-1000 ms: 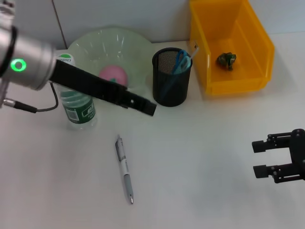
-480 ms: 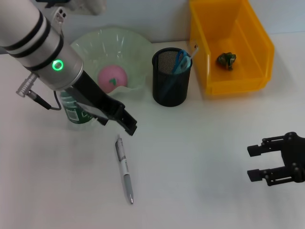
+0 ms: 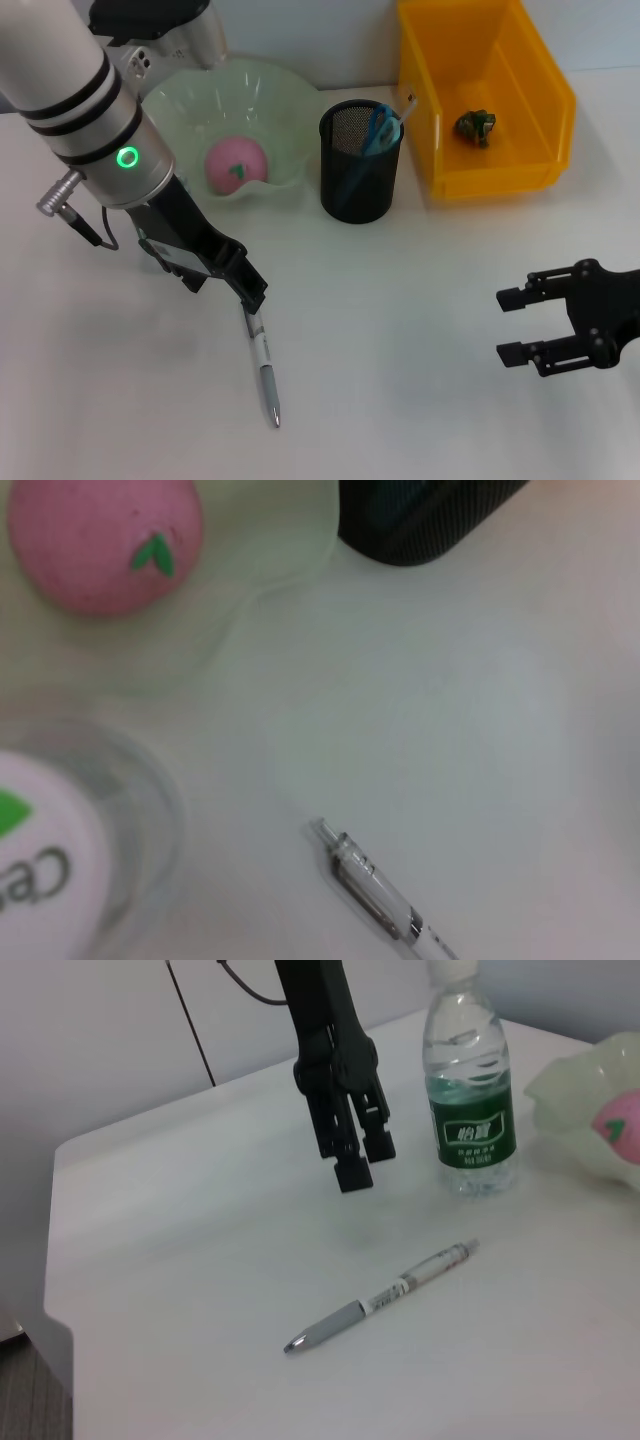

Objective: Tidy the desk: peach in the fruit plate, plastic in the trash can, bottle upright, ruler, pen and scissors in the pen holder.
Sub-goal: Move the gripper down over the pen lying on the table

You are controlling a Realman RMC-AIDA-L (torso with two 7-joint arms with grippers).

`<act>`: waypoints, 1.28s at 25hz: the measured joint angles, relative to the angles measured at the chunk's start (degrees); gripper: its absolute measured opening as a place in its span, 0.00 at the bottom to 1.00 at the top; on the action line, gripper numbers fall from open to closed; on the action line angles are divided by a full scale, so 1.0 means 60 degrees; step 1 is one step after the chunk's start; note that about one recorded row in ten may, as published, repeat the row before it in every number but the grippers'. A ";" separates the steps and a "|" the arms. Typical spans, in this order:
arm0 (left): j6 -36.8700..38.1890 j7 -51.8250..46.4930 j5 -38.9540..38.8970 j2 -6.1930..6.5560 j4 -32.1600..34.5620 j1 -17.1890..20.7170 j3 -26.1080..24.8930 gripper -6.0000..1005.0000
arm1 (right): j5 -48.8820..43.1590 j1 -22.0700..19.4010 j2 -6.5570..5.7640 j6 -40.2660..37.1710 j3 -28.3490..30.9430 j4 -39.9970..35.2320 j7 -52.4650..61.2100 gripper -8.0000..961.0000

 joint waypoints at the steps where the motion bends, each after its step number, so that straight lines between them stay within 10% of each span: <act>1: 0.0000 -0.0022 0.0007 -0.0015 -0.0077 -0.0054 0.0030 0.80 | -0.0004 0.0042 0.0009 0.0001 0.0001 -0.0016 0.0000 0.74; 32: -0.0638 -0.0180 -0.0313 -0.0093 -0.0656 -0.0377 0.1061 0.80 | -0.0155 0.0421 -0.0073 0.0164 -0.0017 -0.0208 0.0074 0.74</act>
